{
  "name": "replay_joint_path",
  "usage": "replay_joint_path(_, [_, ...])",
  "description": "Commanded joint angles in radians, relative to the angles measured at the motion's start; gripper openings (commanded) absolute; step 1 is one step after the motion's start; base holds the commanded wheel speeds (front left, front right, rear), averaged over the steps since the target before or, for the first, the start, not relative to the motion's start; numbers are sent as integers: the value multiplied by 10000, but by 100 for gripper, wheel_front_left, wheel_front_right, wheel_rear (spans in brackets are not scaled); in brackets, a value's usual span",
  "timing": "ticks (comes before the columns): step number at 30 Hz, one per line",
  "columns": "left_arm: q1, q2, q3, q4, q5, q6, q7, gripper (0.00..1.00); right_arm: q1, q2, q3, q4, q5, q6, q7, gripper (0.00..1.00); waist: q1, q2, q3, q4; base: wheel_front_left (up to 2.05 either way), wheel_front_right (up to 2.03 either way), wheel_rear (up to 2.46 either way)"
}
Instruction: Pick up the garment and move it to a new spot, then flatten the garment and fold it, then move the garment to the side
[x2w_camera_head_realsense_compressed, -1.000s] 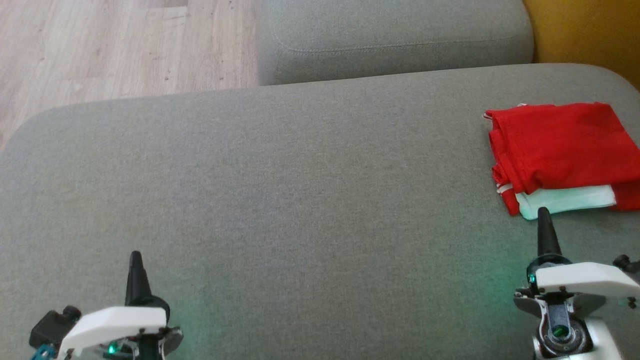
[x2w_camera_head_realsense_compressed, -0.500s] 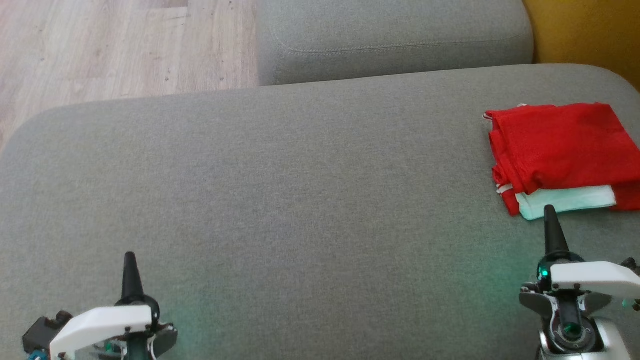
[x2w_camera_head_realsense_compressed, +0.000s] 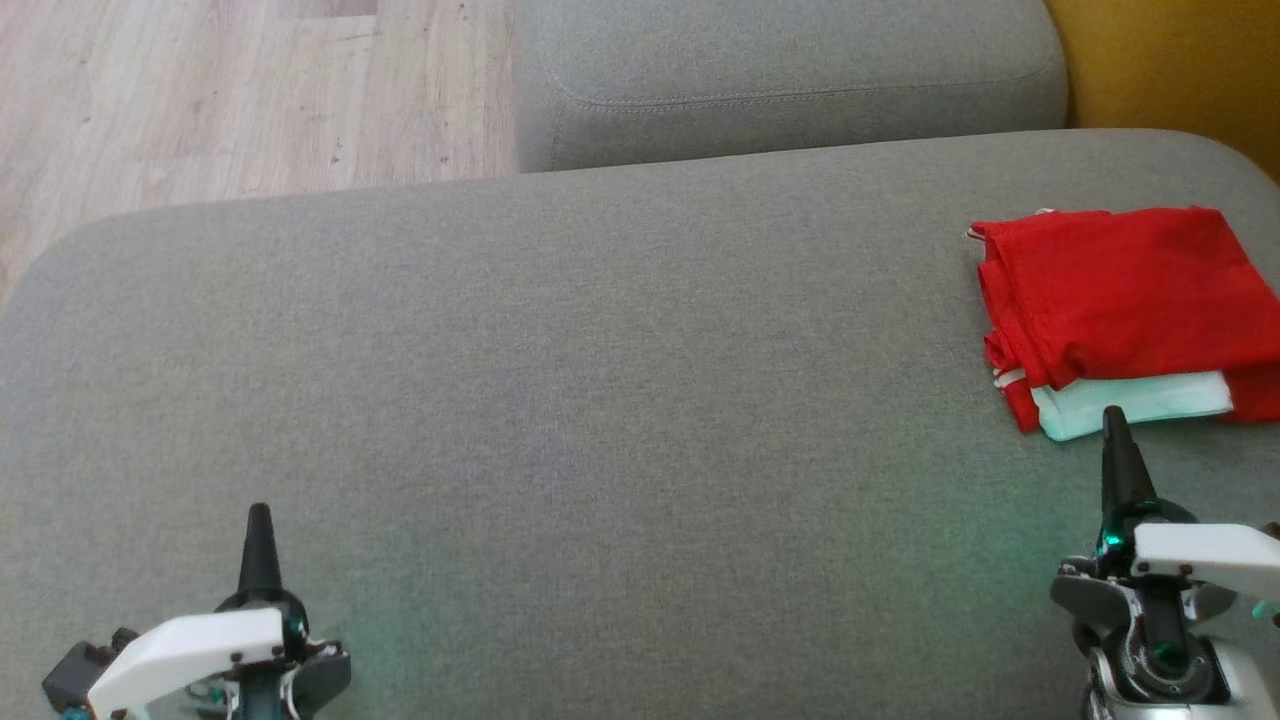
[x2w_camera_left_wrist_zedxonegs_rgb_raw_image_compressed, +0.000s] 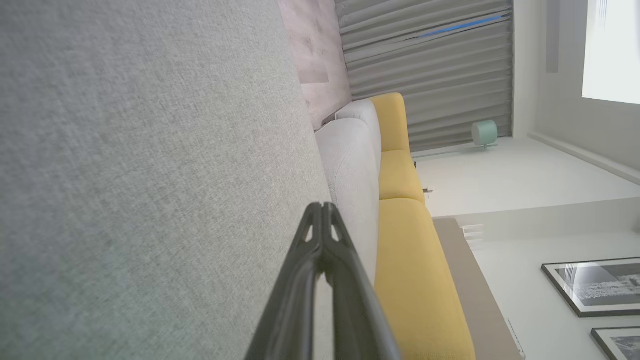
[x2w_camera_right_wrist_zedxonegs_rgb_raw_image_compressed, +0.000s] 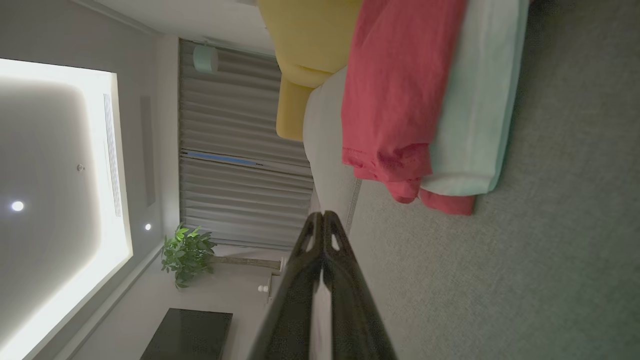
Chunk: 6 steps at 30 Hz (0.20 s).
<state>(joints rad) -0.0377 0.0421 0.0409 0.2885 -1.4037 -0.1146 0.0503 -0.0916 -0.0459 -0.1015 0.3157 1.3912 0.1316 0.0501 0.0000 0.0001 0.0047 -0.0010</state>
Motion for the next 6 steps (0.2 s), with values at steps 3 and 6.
replay_joint_path(3, [-624,71,464,-361,-498,-96,162,0,-224,-40,97,-470,548,-8,174,0,0,-1,-3,2,0,0,0])
replay_joint_path(6, [-639,73,514,-374,-792,-108,251,0,-213,-41,55,-516,856,-8,260,0,0,-1,-6,4,0,0,0])
